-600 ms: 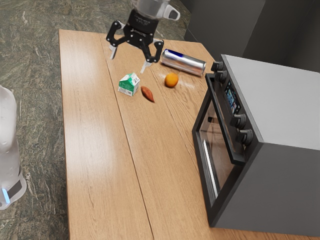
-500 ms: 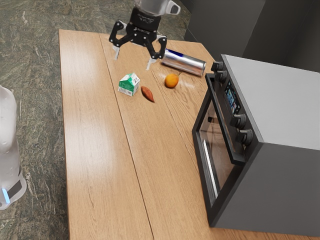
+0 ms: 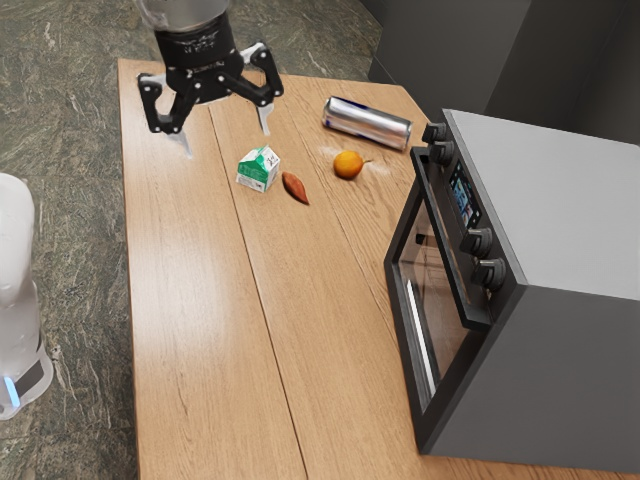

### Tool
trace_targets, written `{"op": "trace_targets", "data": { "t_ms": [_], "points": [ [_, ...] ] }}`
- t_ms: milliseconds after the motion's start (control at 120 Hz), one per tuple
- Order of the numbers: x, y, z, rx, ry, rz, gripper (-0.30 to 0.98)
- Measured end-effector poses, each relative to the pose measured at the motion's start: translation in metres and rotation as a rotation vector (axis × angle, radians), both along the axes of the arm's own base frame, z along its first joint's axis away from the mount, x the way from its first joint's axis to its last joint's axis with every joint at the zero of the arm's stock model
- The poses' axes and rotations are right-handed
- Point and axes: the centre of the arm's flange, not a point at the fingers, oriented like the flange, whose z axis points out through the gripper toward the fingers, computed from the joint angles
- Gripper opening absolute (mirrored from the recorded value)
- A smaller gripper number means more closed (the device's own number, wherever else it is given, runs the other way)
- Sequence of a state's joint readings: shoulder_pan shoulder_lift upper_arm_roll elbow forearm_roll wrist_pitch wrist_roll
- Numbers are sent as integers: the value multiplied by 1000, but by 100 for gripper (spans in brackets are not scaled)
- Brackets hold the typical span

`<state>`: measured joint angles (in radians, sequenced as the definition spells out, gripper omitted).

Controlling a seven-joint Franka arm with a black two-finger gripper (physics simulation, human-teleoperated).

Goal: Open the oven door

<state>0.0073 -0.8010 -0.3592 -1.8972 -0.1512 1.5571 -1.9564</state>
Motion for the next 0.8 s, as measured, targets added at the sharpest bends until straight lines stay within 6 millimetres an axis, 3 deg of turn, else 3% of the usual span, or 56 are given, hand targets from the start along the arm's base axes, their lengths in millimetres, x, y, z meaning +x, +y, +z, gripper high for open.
{"op": "trace_targets", "data": {
  "t_ms": [83,217,350,800],
  "points": [
    [4,-14,6,-71,-94,1,69],
    [31,-25,-7,-161,-120,12,69],
    [40,-37,-12,-170,-161,-6,69],
    [83,-30,-43,-82,-190,-93,69]
  ]
}}
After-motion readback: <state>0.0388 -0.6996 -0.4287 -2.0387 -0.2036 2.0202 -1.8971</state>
